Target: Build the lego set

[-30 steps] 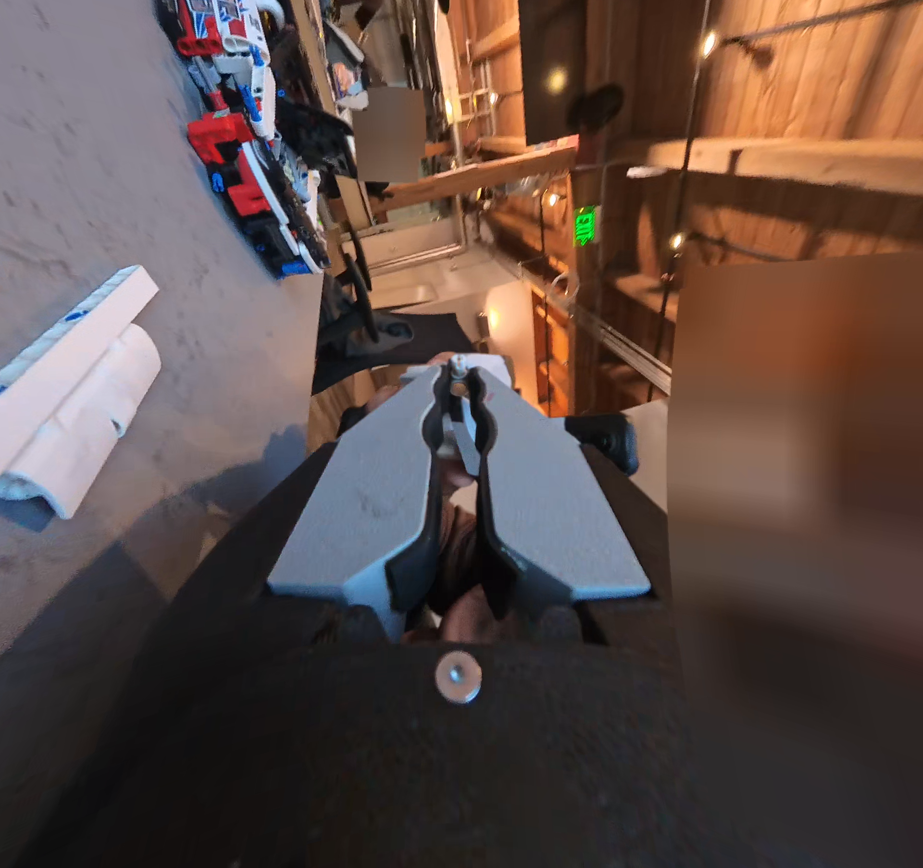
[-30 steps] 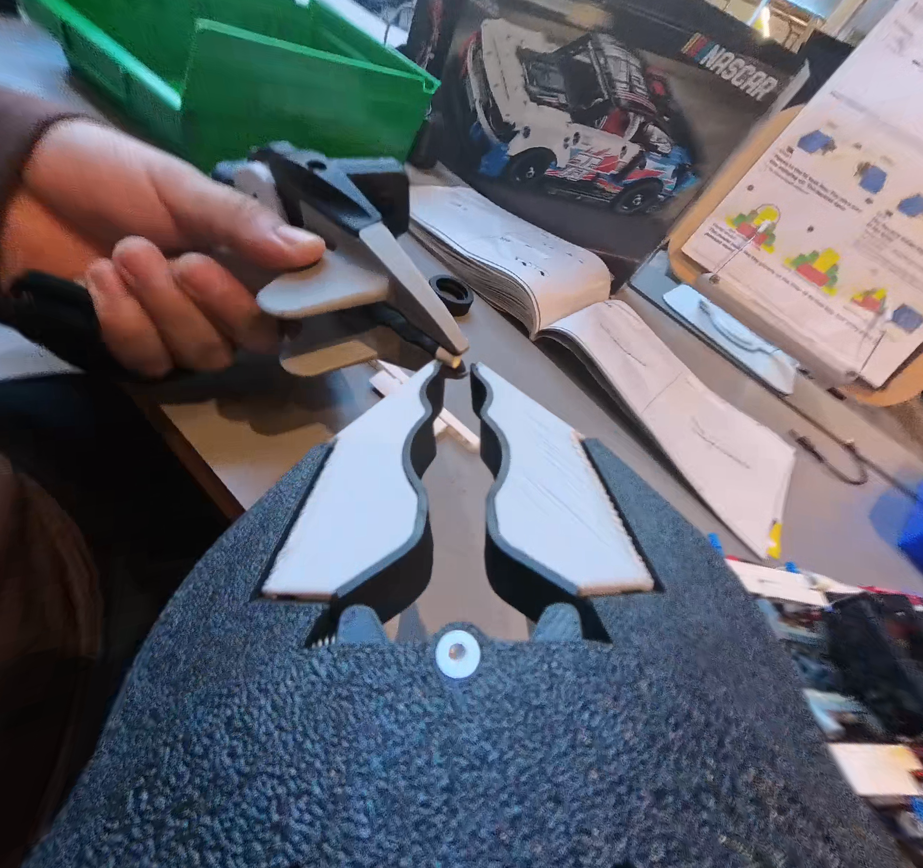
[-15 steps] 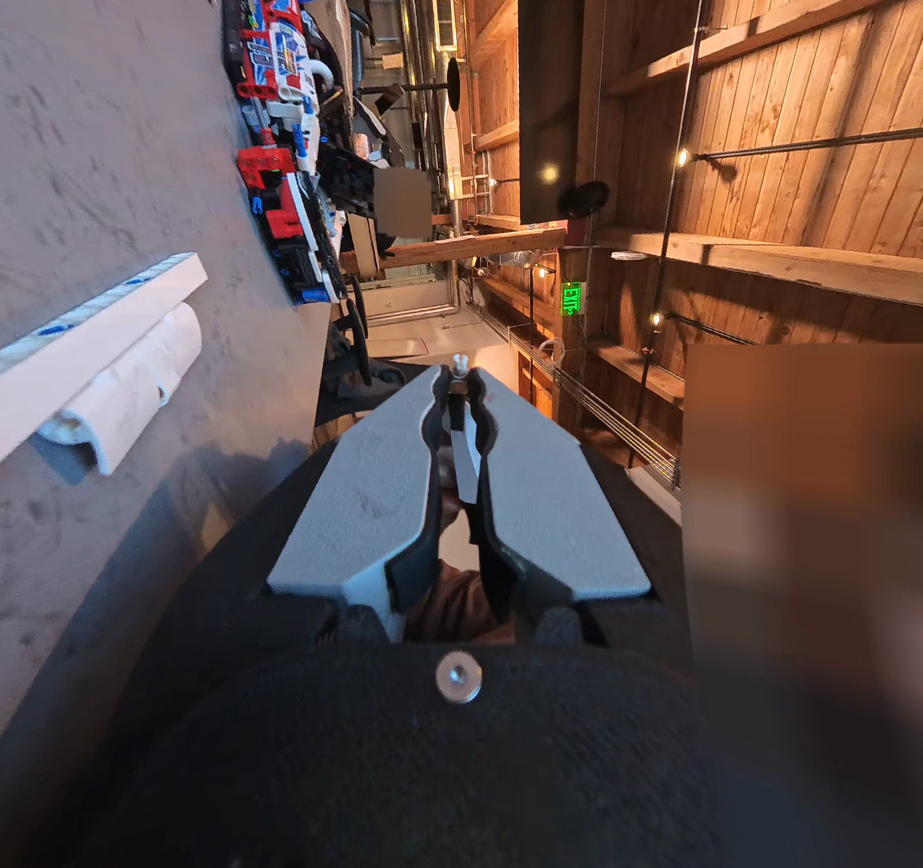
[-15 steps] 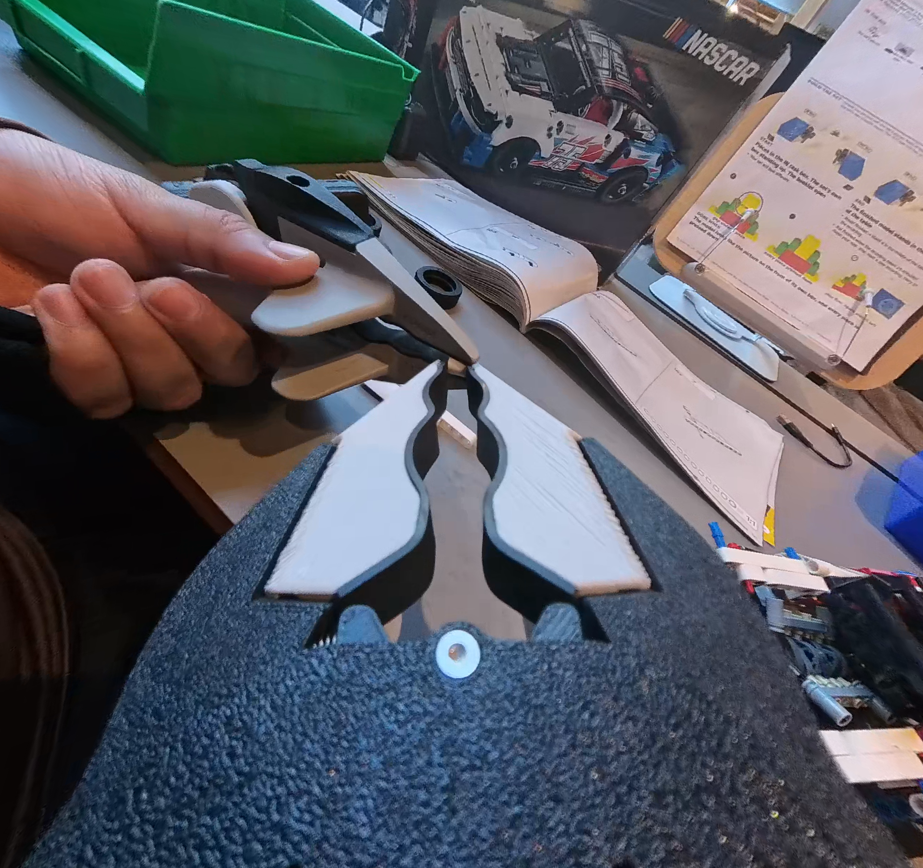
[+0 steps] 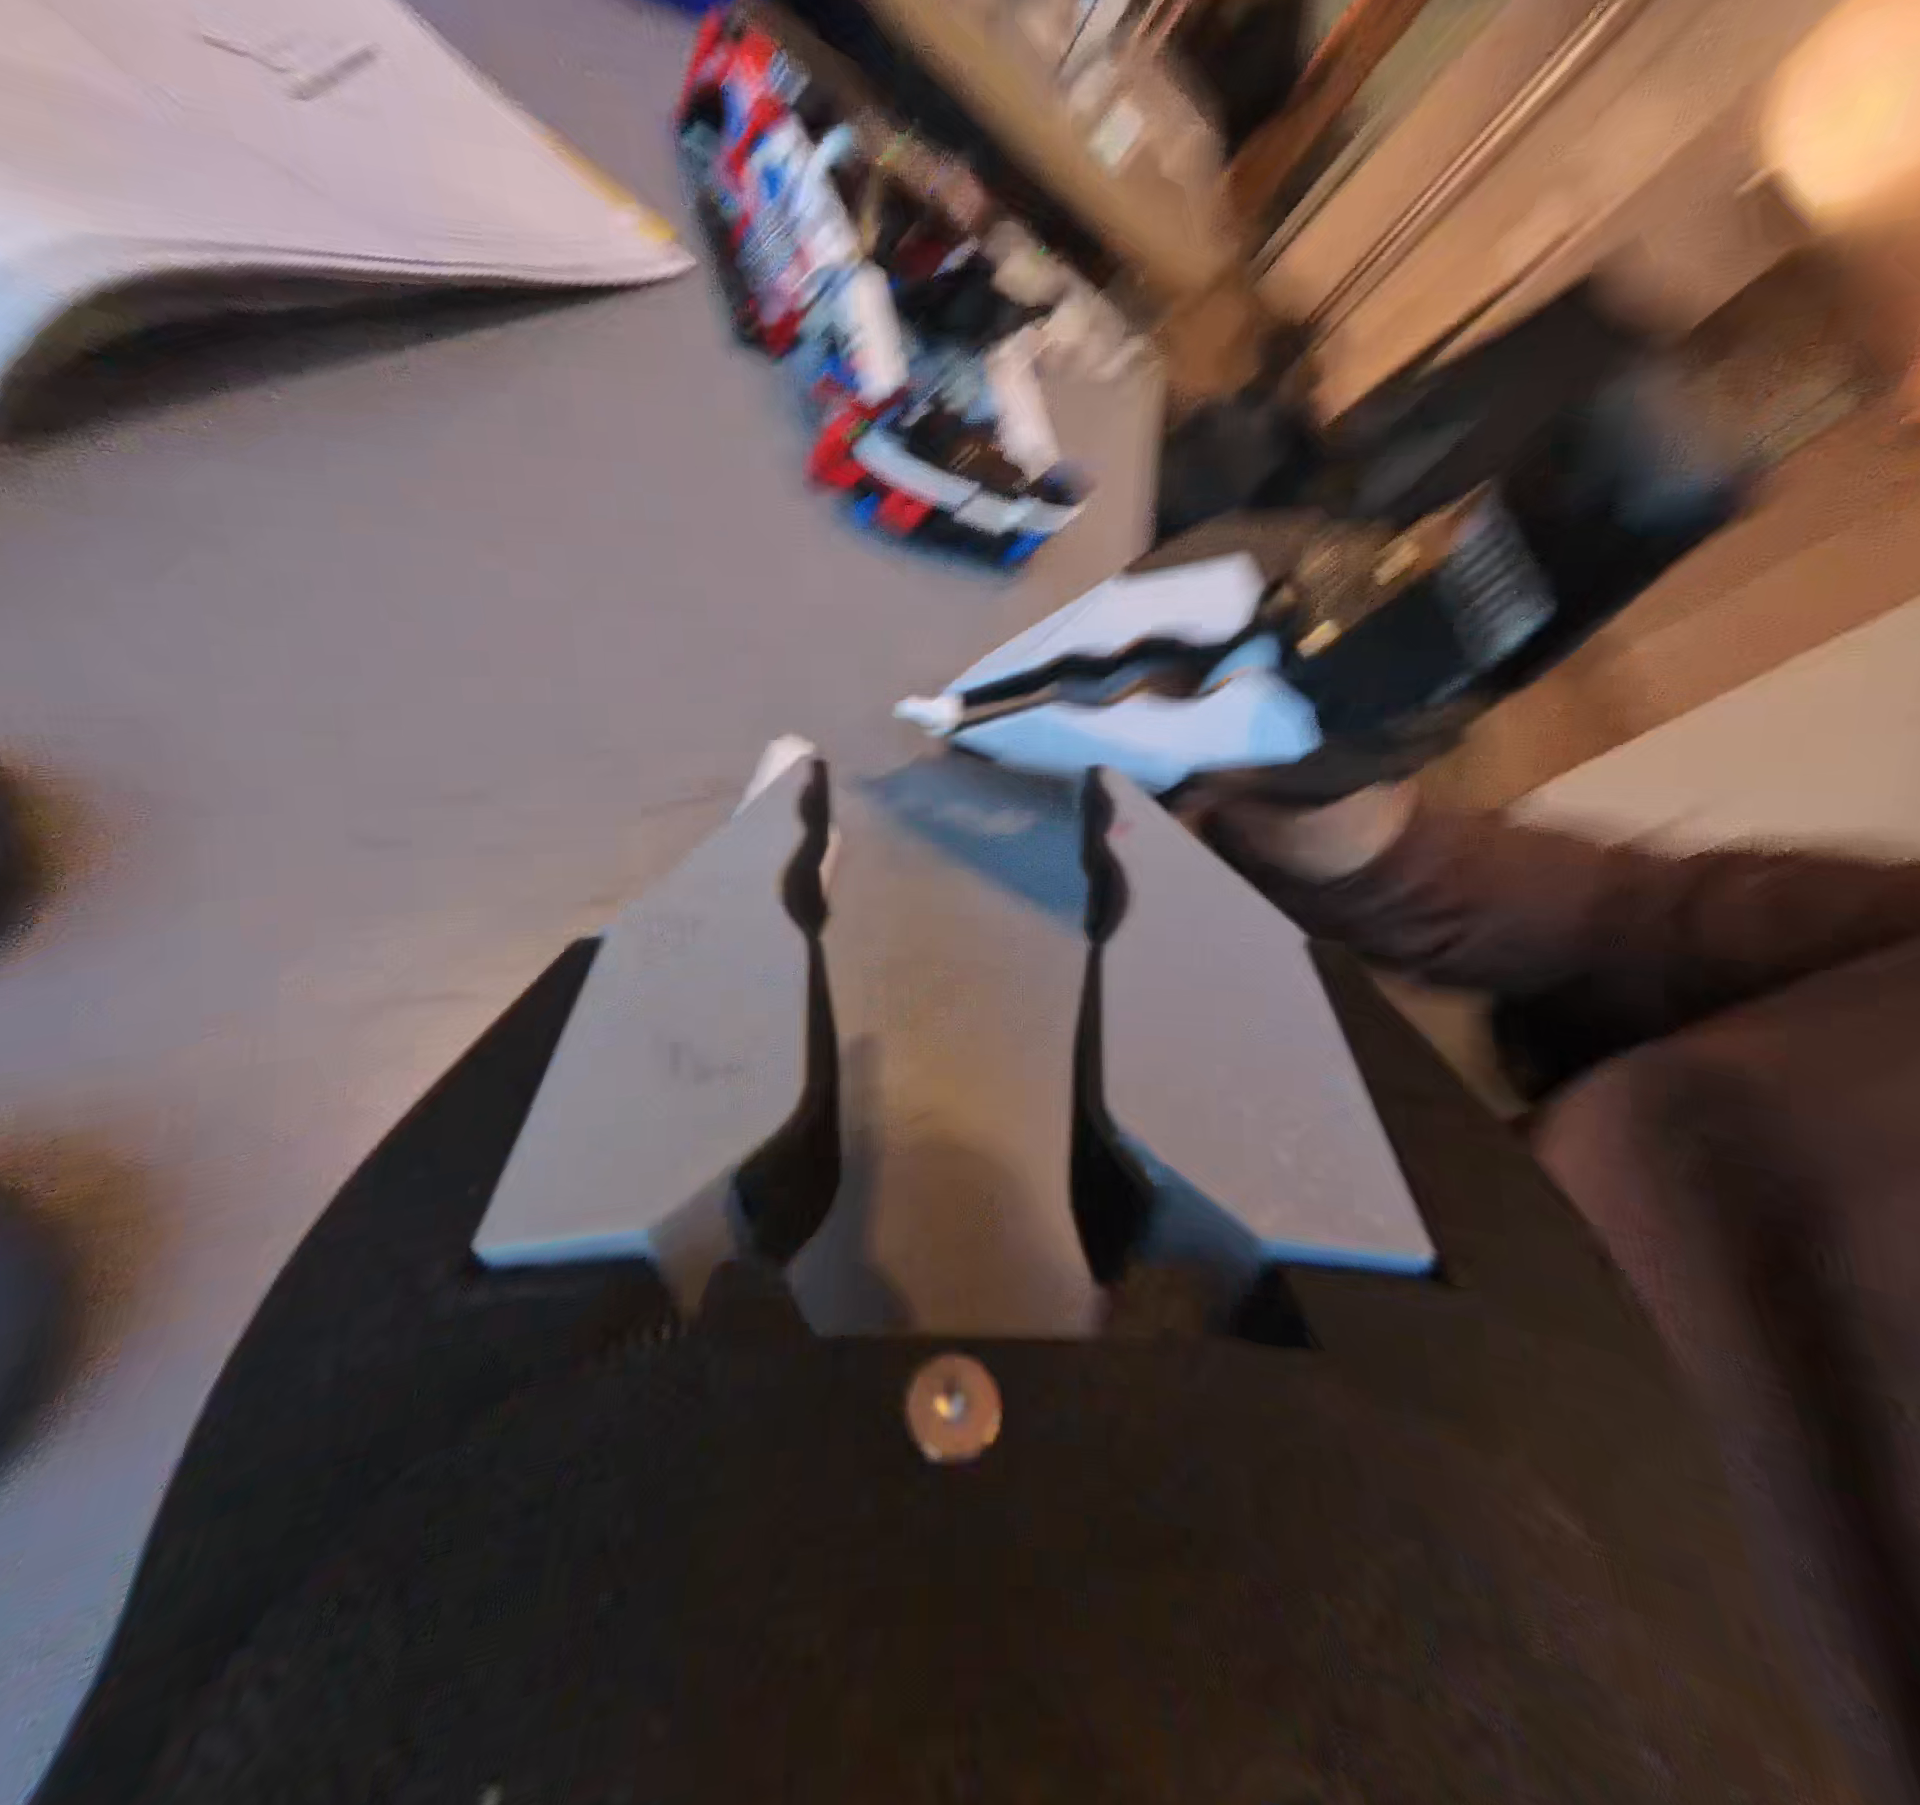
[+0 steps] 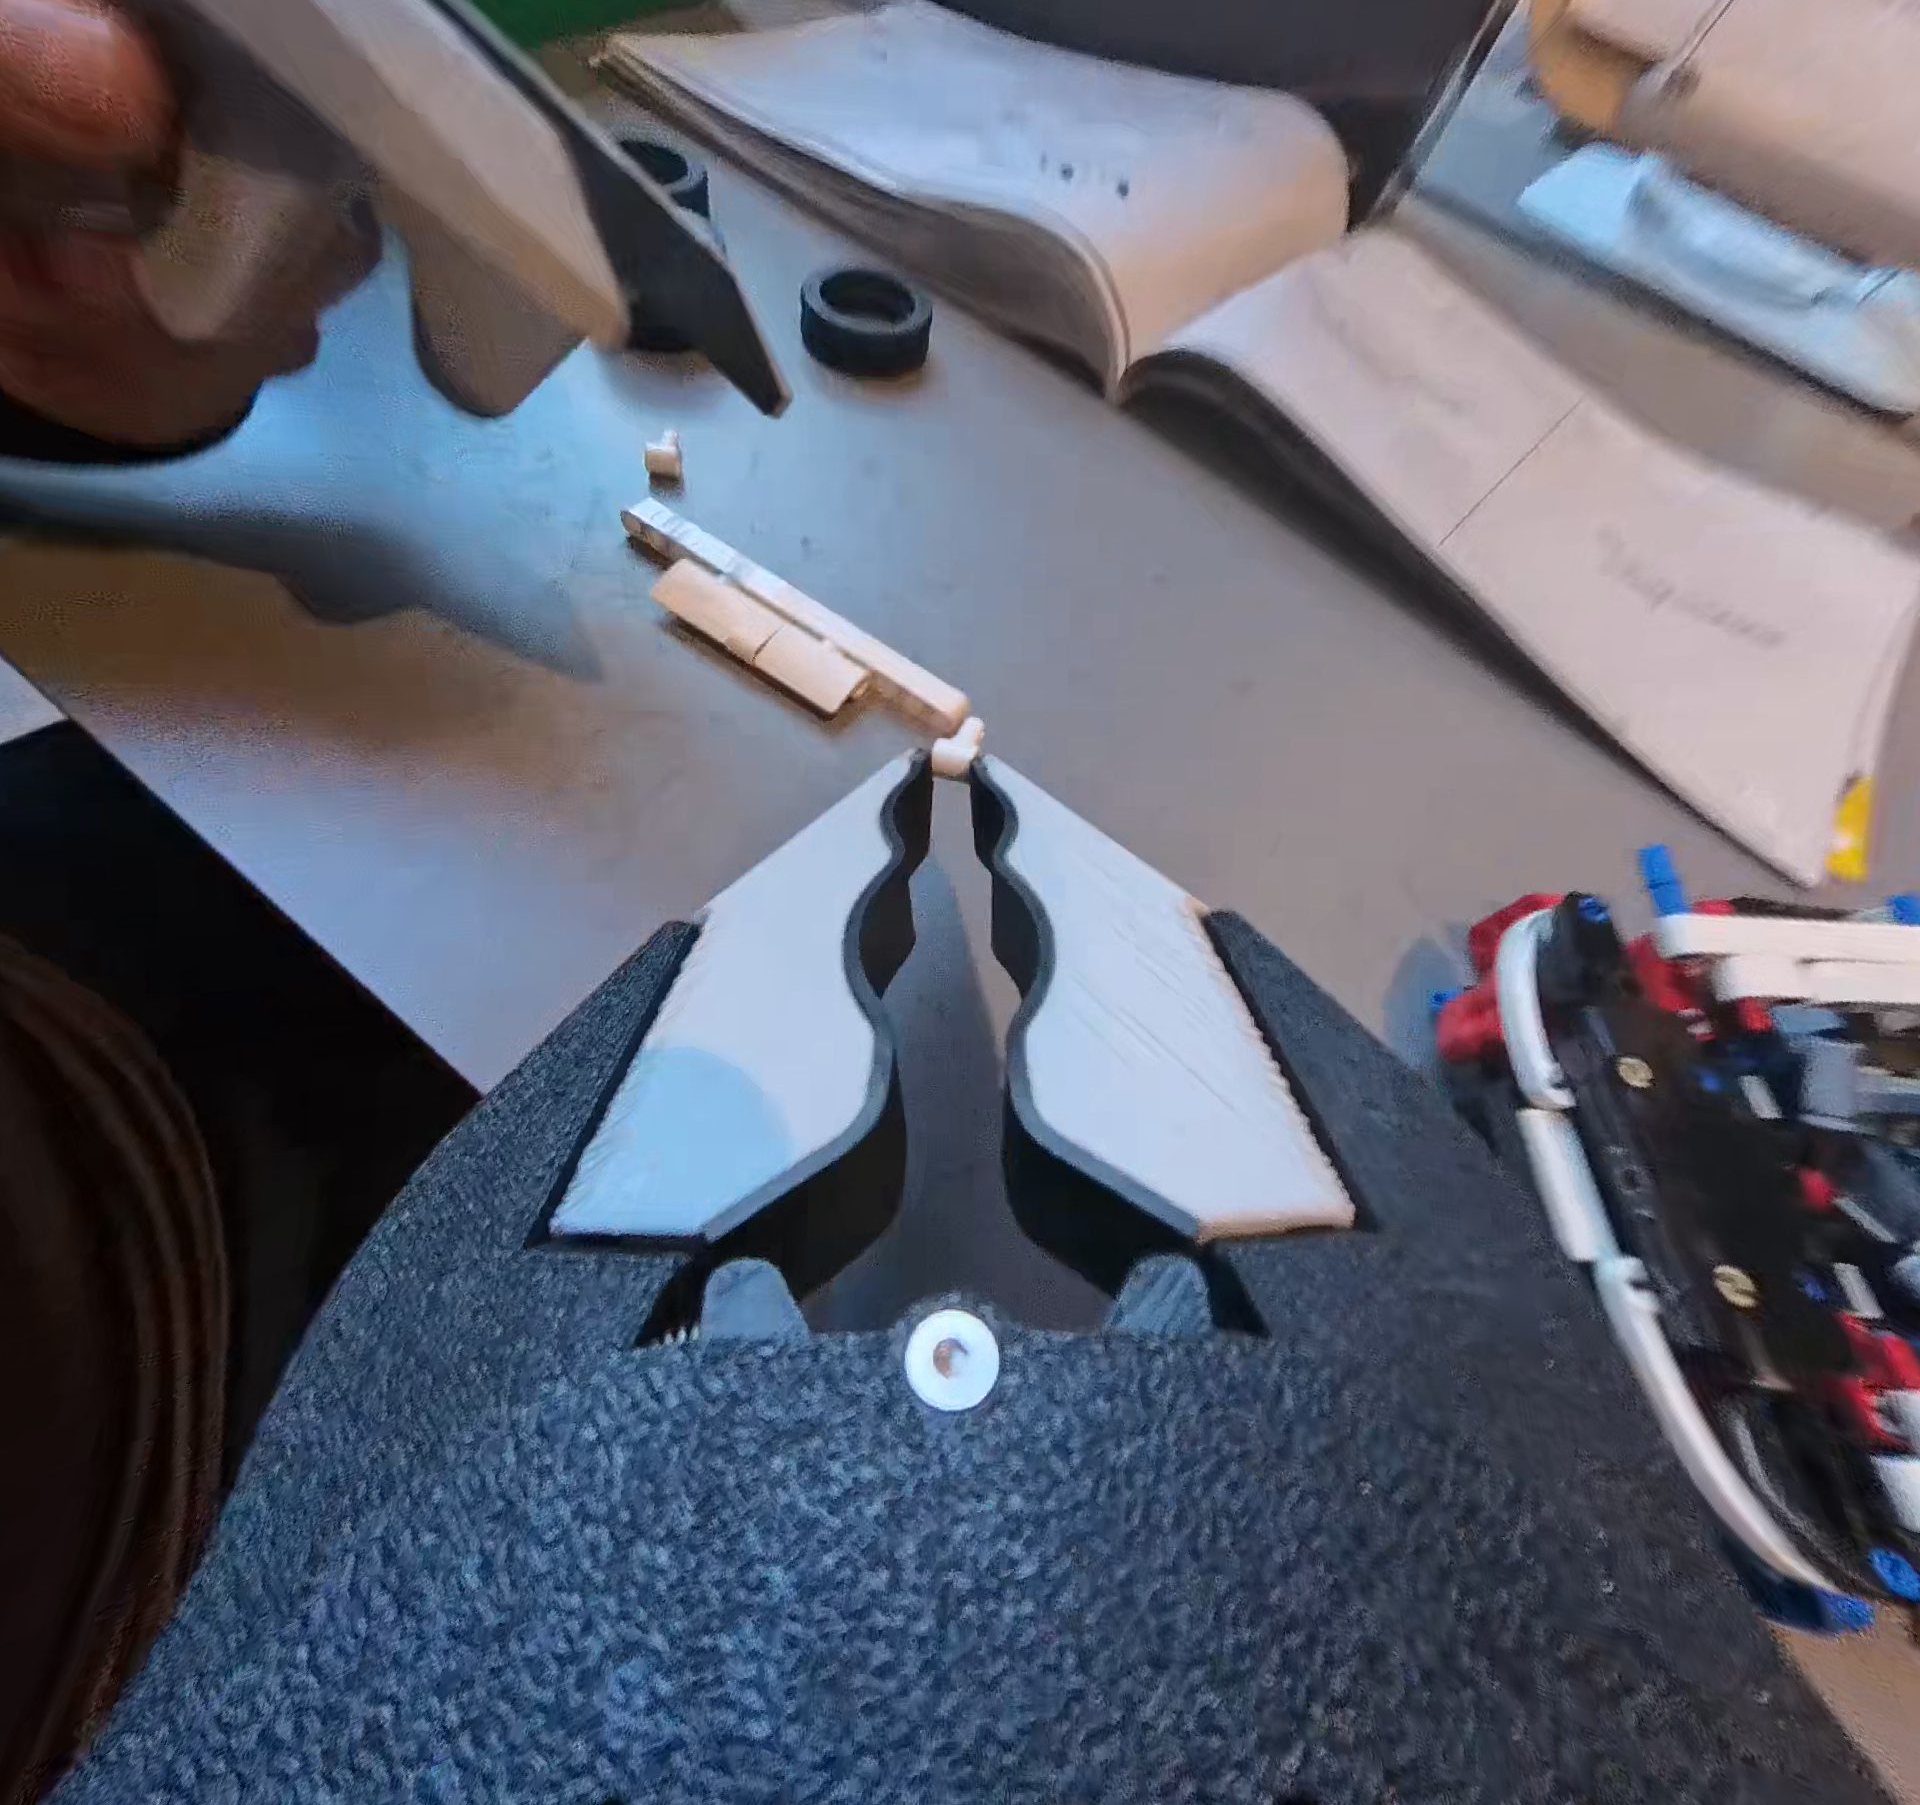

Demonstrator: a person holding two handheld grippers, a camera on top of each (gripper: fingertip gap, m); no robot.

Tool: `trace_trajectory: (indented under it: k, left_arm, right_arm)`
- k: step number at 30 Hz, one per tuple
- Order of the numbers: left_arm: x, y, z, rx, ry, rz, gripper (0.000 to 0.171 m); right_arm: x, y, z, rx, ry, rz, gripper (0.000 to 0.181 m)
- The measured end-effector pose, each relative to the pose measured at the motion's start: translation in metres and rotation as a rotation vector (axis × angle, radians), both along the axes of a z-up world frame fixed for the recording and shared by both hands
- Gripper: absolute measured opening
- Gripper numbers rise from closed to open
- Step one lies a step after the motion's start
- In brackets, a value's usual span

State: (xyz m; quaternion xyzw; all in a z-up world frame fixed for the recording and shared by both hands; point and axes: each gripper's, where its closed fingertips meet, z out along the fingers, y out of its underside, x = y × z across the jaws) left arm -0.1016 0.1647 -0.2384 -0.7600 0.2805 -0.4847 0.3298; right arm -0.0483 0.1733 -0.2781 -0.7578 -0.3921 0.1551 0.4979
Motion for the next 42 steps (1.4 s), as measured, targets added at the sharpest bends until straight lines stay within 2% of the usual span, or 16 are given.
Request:
trace_trajectory:
  k: [1,4,6,8,11,17,20,24,30,34,36,40,42]
  left_arm:
    - [-0.003,0.003,-0.008,0.07,0.129,-0.034,0.053]
    - [0.0,0.002,-0.026,0.18,0.356,-0.172,0.053]
    - [-0.001,0.005,-0.048,0.199,0.506,-0.228,0.054]
    - [-0.003,0.007,-0.066,0.187,0.593,-0.274,0.054]
    - [-0.002,0.019,-0.068,0.251,0.607,-0.257,0.042]
    - [0.001,0.018,-0.067,0.231,0.544,-0.285,0.033]
    - [0.0,0.016,-0.067,0.226,0.524,-0.308,0.023]
    - [0.002,0.01,-0.065,0.195,0.497,-0.347,0.035]
    - [0.003,0.014,-0.068,0.268,0.54,-0.356,0.022]
    - [0.005,0.013,-0.068,0.267,0.526,-0.372,0.022]
    - [0.005,0.011,-0.067,0.267,0.519,-0.388,0.025]
    - [0.007,0.009,-0.067,0.254,0.513,-0.415,0.031]
    - [0.008,0.01,-0.067,0.267,0.524,-0.416,0.027]
  right_arm:
    - [-0.001,0.001,-0.005,-0.036,-0.007,0.003,0.006]
    - [-0.005,0.004,-0.021,-0.089,-0.092,0.008,0.006]
    - [-0.01,0.001,-0.024,-0.106,-0.112,0.03,0.006]
    - [-0.013,-0.001,-0.025,-0.119,-0.117,0.038,0.007]
    - [-0.014,-0.002,-0.026,-0.141,-0.118,0.038,0.007]
    - [-0.017,-0.004,-0.027,-0.162,-0.115,0.046,0.007]
    - [-0.016,-0.007,-0.029,-0.191,-0.114,0.055,0.007]
    - [-0.015,-0.008,-0.029,-0.213,-0.098,0.054,0.008]
    - [-0.016,-0.01,-0.03,-0.238,-0.088,0.062,0.007]
    - [-0.014,-0.015,-0.029,-0.237,-0.116,0.079,0.009]
    - [-0.013,-0.018,-0.026,-0.207,-0.139,0.128,0.016]
    - [-0.012,-0.024,-0.02,-0.109,-0.245,0.276,0.017]
    - [-0.01,-0.02,-0.014,-0.028,-0.287,0.354,0.017]
